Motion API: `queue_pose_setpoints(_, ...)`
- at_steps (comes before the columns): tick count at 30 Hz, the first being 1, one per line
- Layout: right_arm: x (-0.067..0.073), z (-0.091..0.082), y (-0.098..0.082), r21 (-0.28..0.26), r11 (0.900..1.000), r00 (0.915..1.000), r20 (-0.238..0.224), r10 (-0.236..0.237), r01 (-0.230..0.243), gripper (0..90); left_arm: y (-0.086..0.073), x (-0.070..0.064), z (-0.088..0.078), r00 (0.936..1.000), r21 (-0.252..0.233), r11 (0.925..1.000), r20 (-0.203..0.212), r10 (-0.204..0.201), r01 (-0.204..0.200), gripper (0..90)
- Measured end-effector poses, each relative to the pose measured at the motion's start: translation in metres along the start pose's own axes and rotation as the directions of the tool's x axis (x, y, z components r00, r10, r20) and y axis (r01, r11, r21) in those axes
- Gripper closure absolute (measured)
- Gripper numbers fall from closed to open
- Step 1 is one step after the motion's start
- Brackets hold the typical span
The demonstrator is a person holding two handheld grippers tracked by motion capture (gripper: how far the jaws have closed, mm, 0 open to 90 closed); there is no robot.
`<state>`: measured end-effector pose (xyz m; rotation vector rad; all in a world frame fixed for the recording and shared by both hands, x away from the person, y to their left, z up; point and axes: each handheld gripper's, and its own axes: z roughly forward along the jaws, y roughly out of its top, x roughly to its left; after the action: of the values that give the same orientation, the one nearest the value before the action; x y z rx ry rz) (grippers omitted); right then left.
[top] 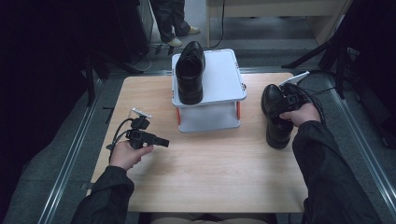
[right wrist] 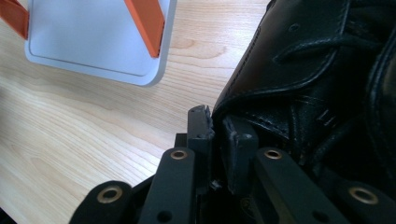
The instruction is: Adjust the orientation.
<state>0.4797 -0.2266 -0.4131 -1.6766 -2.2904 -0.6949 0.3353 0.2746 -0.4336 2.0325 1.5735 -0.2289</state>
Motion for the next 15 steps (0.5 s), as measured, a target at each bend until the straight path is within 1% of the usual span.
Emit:
queue_pose_setpoints(1,-0.001,0.0,-0.001,-0.004,1.0,0.9999,-0.002,-0.014,0.014,78.8,0.0,0.0,0.0,1.0,0.0,1.0,0.0,0.0,0.0,41.7)
queue_pose_setpoints(2,-0.001,0.0,-0.002,-0.008,0.999,0.9992,-0.002,-0.041,0.041,77.7,0.0,0.0,0.0,1.0,0.0,1.0,0.0,0.001,-0.001,41.7)
queue_pose_setpoints(3,-0.001,0.0,-0.002,-0.008,0.999,0.9992,-0.002,-0.041,0.041,77.7,0.0,0.0,0.0,1.0,0.0,1.0,0.0,0.001,-0.001,41.7)
queue_pose_setpoints(4,-0.001,-0.002,-0.003,-0.008,0.998,0.9982,-0.007,-0.059,0.059,76.5,0.0,-0.001,0.0,1.0,-0.001,1.0,-0.003,0.002,-0.002,41.7)
queue_pose_setpoints(6,-0.002,-0.009,-0.003,-0.014,0.998,0.9983,-0.01,-0.058,0.058,76.4,0.0,-0.001,0.0,1.0,0.0,1.0,-0.004,0.004,-0.004,41.7)
queue_pose_setpoints(7,-0.002,-0.009,-0.003,-0.014,0.998,0.9983,-0.01,-0.058,0.058,76.4,0.0,-0.001,0.0,1.0,0.0,1.0,-0.003,0.005,-0.005,41.7)
queue_pose_setpoints(8,-0.002,-0.013,-0.004,-0.021,0.998,0.9981,-0.016,-0.059,0.059,75.8,0.0,-0.001,0.0,1.0,-0.001,1.0,-0.005,0.006,-0.006,41.7)
queue_pose_setpoints(9,-0.002,-0.022,-0.005,-0.033,0.997,0.9977,-0.013,-0.066,0.066,75.0,0.0,-0.001,0.0,1.0,-0.001,1.0,-0.005,0.007,-0.007,41.7)
queue_pose_setpoints(10,-0.003,-0.027,-0.006,-0.048,0.997,0.9977,-0.01,-0.067,0.067,74.1,0.0,0.0,0.001,1.0,-0.001,1.0,-0.005,0.006,-0.006,41.8)
queue_pose_setpoints(11,-0.003,-0.027,-0.006,-0.048,0.997,0.9977,-0.01,-0.067,0.067,74.1,0.0,0.0,0.001,1.0,-0.001,1.0,-0.006,0.006,-0.006,41.8)
queue_pose_setpoints(12,-0.004,-0.031,-0.006,-0.055,0.996,0.9977,-0.008,-0.068,0.067,72.5,0.0,0.0,0.001,1.0,-0.001,1.0,-0.006,0.006,-0.006,41.7)
queue_pose_setpoints(13,-0.008,-0.036,-0.009,-0.058,0.996,0.9978,0.013,-0.065,0.065,71.5,0.0,0.0,0.0,1.0,0.0,1.0,-0.006,0.007,-0.007,41.7)
queue_pose_setpoints(15,-0.013,-0.039,-0.012,-0.048,0.997,0.9984,0.014,-0.055,0.056,71.9,0.0,0.0,0.0,1.0,-0.002,1.0,-0.006,0.003,-0.003,41.7)
